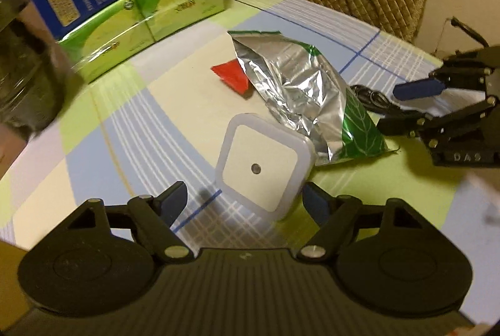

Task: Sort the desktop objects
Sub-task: 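Grasp the white square night light with the left tool while the right tool grasps the black cable, then carry the night light with the left tool while the right tool carries the cable to the cardboard box, then open the left tool over the box while the right tool releases the cable into it, then move both open tools back toward the foil pouch and red candy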

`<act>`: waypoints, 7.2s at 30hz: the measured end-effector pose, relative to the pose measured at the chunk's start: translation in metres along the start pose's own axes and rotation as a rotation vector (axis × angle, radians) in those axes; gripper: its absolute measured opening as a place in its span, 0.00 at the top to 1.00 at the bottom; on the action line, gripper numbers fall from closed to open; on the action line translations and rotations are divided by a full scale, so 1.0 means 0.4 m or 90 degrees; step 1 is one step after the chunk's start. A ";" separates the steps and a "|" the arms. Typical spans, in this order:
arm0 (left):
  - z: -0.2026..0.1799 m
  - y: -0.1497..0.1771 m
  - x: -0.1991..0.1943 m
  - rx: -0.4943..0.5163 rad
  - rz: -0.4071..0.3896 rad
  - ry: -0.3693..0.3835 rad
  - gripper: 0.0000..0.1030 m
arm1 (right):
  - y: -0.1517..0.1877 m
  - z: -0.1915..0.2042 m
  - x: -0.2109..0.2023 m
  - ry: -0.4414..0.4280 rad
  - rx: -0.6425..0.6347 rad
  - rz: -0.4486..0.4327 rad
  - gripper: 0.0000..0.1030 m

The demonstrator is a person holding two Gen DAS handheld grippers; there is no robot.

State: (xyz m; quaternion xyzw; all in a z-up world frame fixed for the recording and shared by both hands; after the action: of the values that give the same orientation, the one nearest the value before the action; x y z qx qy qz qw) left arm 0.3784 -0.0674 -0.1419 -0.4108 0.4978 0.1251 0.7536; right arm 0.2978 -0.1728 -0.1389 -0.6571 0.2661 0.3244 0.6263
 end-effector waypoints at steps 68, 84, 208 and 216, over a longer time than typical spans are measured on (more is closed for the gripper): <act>-0.202 0.375 -0.600 -0.331 -0.059 -0.067 0.38 | 0.223 0.325 -0.545 -0.069 -0.004 -0.030 0.92; -0.215 0.451 -0.717 -0.350 -0.079 -0.100 0.38 | 0.220 0.400 -0.617 -0.098 -0.030 -0.054 0.92; 0.206 0.668 -0.878 -0.524 -0.145 -0.203 0.09 | -0.023 0.628 -0.478 -0.224 0.055 -0.048 0.17; 0.077 0.607 -0.870 -0.508 -0.145 -0.181 0.01 | 0.046 0.476 -0.557 -0.193 0.108 -0.044 0.02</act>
State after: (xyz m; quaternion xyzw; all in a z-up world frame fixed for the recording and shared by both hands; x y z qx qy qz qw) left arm 0.0885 0.1854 0.0401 -0.7008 0.2530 0.2789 0.6058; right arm 0.1219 0.0029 0.0176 -0.5540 0.1721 0.3745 0.7233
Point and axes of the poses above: each gripper's, at about its wrist camera, not at the fingertips, and x roughly the way its jaws point, z to its left, y to its underside, the point moved 8 cm from there along x, roughly the way its jaws point, and after that the axes turned 4 degrees about z, right-handed, at the moved point
